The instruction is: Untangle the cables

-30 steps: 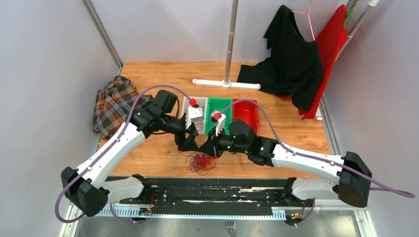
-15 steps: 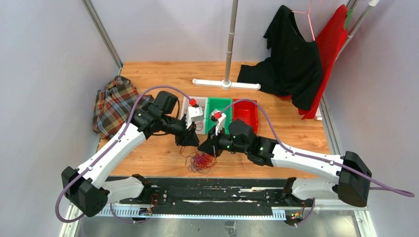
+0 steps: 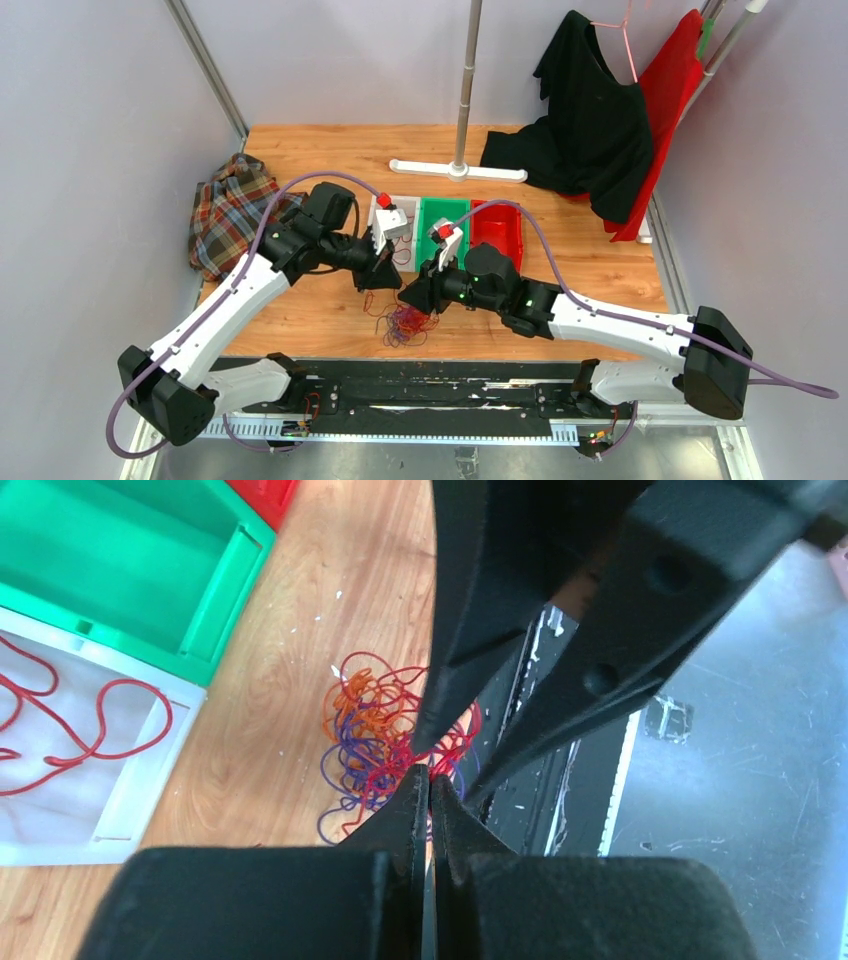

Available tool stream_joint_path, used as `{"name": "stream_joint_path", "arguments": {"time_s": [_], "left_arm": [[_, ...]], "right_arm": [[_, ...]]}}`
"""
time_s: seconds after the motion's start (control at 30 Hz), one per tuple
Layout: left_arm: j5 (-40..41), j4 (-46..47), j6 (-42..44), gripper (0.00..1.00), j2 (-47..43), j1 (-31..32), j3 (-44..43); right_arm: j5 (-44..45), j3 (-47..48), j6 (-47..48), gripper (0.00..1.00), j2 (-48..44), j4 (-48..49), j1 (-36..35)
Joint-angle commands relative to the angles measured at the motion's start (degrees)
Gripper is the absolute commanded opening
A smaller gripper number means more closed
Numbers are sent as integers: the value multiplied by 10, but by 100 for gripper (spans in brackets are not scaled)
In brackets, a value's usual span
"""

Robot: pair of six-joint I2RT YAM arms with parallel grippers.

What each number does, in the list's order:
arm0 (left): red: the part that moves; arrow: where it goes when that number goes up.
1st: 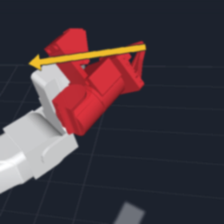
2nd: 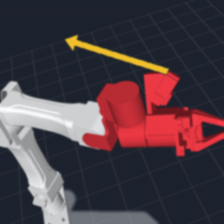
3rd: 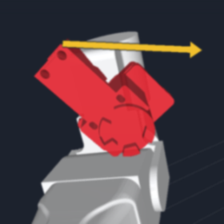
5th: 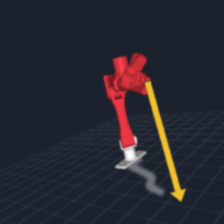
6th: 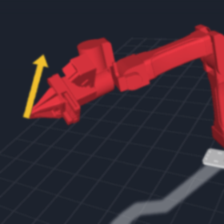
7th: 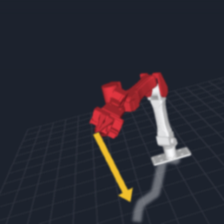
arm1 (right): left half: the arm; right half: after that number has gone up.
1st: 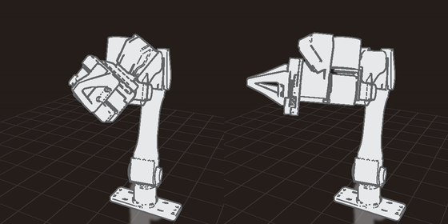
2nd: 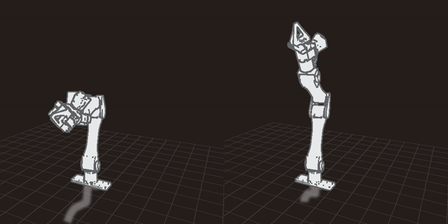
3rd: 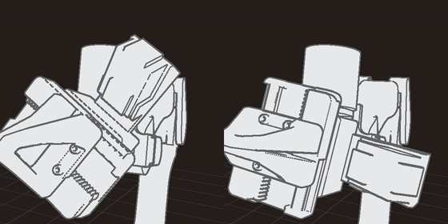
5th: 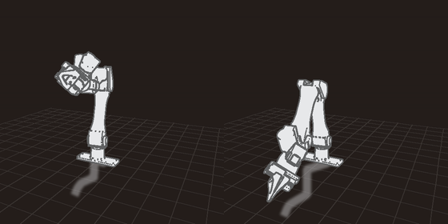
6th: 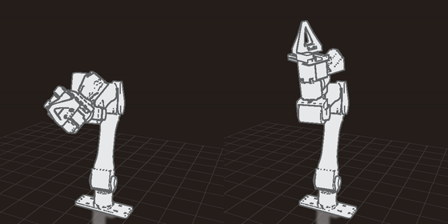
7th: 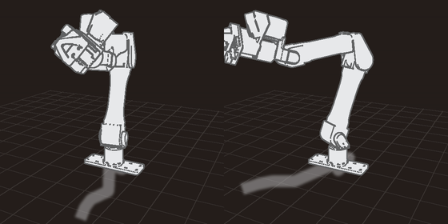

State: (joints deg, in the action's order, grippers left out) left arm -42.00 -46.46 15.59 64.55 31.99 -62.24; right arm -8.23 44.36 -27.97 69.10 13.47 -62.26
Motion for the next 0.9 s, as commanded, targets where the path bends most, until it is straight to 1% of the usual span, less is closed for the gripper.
{"name": "stream_joint_path", "arguments": {"time_s": [0.0, 0.07, 0.1, 0.13, 0.37, 0.57, 0.67, 0.87], "left_arm": [[6, 3, -26, 1, -31, -3, -38], [3, -6, -28, 1, -36, -3, -49], [-1, -11, -28, 1, -38, -3, -55], [-5, -20, -28, 1, -39, -2, -60], [-24, -63, -15, 1, -46, -3, -88], [-37, -89, -18, 1, -42, -3, -131], [-38, -102, -18, 1, -40, -3, -168], [-29, -113, -28, 1, -35, -3, -278]], "right_arm": [[64, -16, -6, 35, -3, 34, -8], [87, -11, -6, 40, 6, 37, -9], [95, -10, -5, 44, 11, 43, -10], [107, -7, -3, 45, 17, 46, -12], [147, 14, 0, 43, 52, 70, -18], [172, 24, -2, 44, 85, 92, -28], [178, 21, -2, 44, 99, 91, -33], [200, -17, -12, 47, 114, 114, -36]]}}
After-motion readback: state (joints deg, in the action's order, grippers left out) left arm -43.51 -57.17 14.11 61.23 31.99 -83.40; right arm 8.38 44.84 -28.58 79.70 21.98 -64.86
